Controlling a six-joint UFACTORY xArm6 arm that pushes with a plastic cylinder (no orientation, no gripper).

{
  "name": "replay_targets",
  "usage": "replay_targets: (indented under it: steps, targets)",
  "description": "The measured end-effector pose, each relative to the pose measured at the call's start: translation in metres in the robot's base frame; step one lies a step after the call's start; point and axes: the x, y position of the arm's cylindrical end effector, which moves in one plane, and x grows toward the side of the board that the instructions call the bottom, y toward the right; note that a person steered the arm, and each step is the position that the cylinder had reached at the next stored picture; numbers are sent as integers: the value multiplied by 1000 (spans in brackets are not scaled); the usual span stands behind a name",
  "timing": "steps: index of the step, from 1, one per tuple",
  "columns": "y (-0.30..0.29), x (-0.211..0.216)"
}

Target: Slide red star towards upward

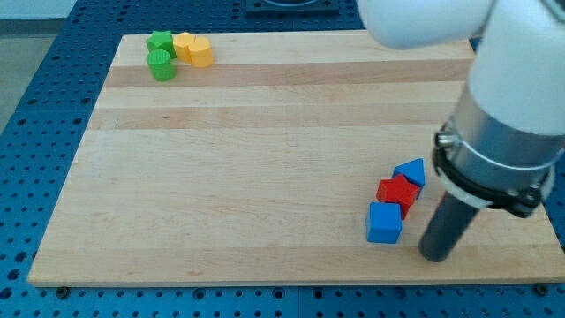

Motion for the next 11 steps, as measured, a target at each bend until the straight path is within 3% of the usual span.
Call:
replay_targets:
  steps: [2,8,11]
  targets:
    - [55,-24]
    - [56,-103]
    - [17,-108]
